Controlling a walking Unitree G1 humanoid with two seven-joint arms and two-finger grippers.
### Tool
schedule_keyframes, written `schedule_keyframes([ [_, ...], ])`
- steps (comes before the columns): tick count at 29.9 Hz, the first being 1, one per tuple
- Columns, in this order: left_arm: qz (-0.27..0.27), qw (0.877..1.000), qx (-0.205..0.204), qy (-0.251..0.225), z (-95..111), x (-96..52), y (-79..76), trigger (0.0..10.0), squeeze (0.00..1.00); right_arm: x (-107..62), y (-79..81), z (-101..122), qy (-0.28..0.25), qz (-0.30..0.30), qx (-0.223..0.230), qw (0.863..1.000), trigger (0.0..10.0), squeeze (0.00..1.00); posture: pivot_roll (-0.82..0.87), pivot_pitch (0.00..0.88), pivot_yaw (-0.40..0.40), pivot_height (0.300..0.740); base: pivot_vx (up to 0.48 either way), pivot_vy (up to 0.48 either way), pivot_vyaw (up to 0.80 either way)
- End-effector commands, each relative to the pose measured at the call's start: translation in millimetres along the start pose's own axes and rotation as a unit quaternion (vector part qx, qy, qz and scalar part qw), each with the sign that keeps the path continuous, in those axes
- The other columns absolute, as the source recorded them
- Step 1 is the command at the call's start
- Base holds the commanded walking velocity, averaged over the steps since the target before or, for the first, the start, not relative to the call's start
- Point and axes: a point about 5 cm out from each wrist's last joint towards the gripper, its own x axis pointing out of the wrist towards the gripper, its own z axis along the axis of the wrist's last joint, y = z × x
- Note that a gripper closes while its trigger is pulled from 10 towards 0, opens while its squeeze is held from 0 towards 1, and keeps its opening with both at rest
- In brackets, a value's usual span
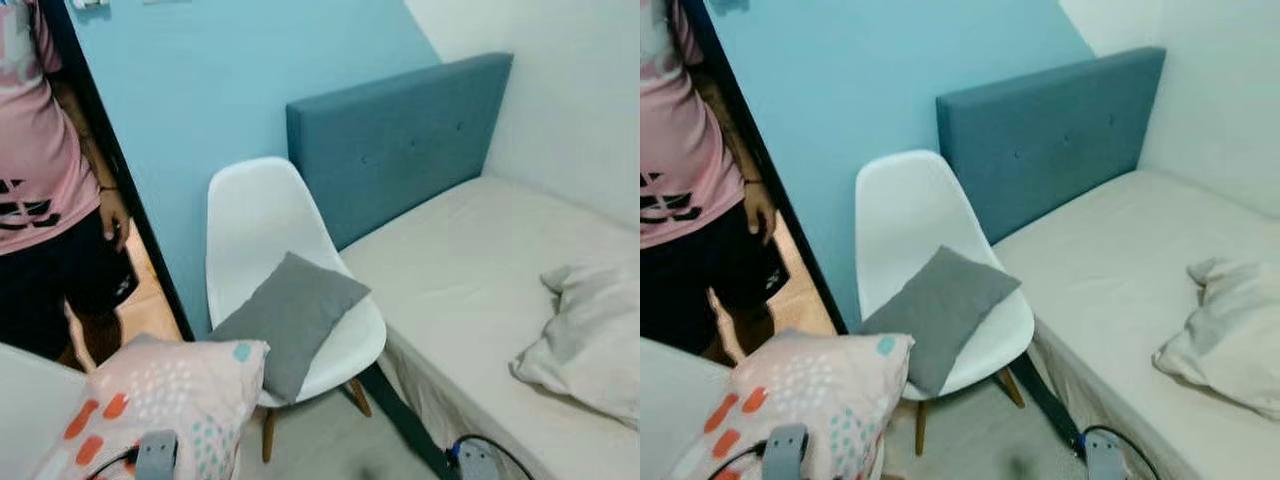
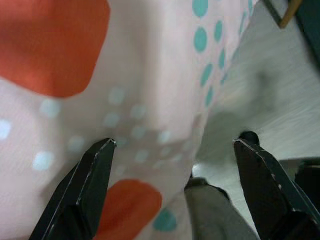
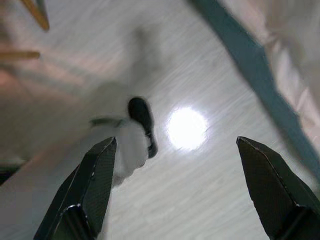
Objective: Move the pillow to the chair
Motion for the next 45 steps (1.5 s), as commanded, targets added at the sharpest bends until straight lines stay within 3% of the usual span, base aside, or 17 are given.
schedule_keyframes([
  [1, -0.001, 1.000, -0.019, -0.010, 5, 0.5, 3.3, 10.0, 0.00, 0.1, -0.2, 1, -0.001, -0.006, -0.009, 1.000, 10.0, 0.00, 0.03, 0.000, 0.079, 0.740, 0.000, 0.000, -0.66],
  [6, 0.001, 0.999, -0.051, -0.014, 6, 0.9, 3.5, 10.0, 0.00, 0.2, -0.4, 3, -0.005, -0.011, -0.011, 1.000, 10.0, 0.00, 0.03, 0.000, 0.080, 0.740, 0.000, 0.000, -0.66],
  [19, 0.023, 0.999, -0.033, 0.011, -5, -1.8, 7.4, 10.0, 0.00, 1.0, 2.5, 11, -0.022, -0.015, -0.008, 1.000, 10.0, 0.00, 0.02, 0.000, 0.087, 0.740, 0.000, 0.000, -0.66],
  [26, 0.023, 0.999, -0.028, 0.020, -9, -2.6, 6.9, 10.0, 0.00, 1.8, 6.4, 27, -0.050, -0.009, 0.001, 0.999, 10.0, 0.00, 0.02, 0.000, 0.087, 0.740, 0.000, 0.000, -0.66],
  [29, 0.019, 0.999, -0.032, 0.023, -9, -2.2, 5.0, 10.0, 0.00, 2.1, 13.0, 47, -0.077, 0.005, -0.021, 0.997, 10.0, 0.00, 0.02, 0.000, 0.083, 0.740, 0.000, -0.085, -0.67],
  [38, 0.015, 0.999, -0.029, 0.023, -8, -1.3, 1.8, 10.0, 0.00, 0.4, 21.4, 77, -0.119, 0.018, -0.020, 0.992, 10.0, 0.00, 0.02, 0.000, 0.081, 0.740, 0.000, -0.311, -0.67],
  [45, 0.014, 0.999, -0.028, 0.025, -10, -1.5, 0.8, 10.0, 0.00, -0.2, 24.5, 83, -0.131, 0.022, -0.018, 0.991, 10.0, 0.00, 0.02, 0.000, 0.079, 0.740, 0.000, -0.178, -0.67],
])
